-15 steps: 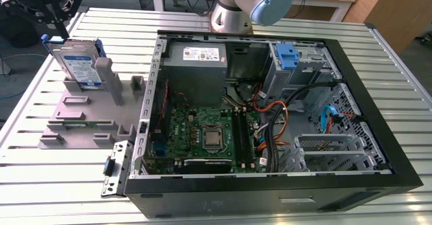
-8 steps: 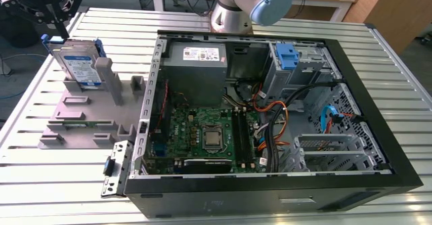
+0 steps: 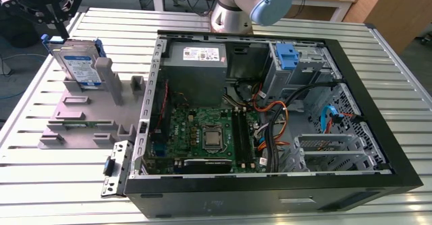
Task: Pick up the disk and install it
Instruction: 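Pick up the disk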
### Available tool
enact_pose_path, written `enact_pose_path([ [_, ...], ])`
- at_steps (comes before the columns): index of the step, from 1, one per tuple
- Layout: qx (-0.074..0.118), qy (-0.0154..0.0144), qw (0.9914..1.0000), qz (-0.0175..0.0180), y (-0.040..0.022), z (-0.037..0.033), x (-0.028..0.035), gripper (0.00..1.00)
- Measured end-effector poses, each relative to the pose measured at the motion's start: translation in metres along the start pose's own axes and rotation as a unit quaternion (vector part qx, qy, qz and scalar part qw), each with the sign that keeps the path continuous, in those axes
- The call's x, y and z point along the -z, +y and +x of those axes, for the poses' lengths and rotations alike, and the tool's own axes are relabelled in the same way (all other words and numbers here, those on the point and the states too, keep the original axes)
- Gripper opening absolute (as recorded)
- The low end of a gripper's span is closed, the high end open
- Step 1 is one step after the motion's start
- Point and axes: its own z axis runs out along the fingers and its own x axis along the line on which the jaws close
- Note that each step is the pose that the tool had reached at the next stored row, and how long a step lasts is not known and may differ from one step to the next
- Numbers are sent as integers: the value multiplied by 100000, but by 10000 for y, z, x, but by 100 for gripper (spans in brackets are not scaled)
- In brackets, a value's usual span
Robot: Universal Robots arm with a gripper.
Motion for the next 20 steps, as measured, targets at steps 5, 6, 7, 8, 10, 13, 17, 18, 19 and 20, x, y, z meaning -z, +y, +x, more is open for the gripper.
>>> enact_pose_path([
  [5,677,26,99998,13,0,0,0,11],
  [6,679,29,99998,15,0,0,0,11],
  [7,681,30,99998,14,0,0,0,11],
  [8,681,29,99998,14,0,0,0,11],
  [10,702,30,99998,13,0,0,0,11],
  [13,1593,59,99987,31,0,0,0,11],
  [17,4104,156,99916,76,0,0,0,11],
  [18,4852,185,99882,90,0,0,0,11],
  [19,5575,215,99844,101,0,0,0,11],
  [20,6296,238,99801,116,0,0,0,11],
])
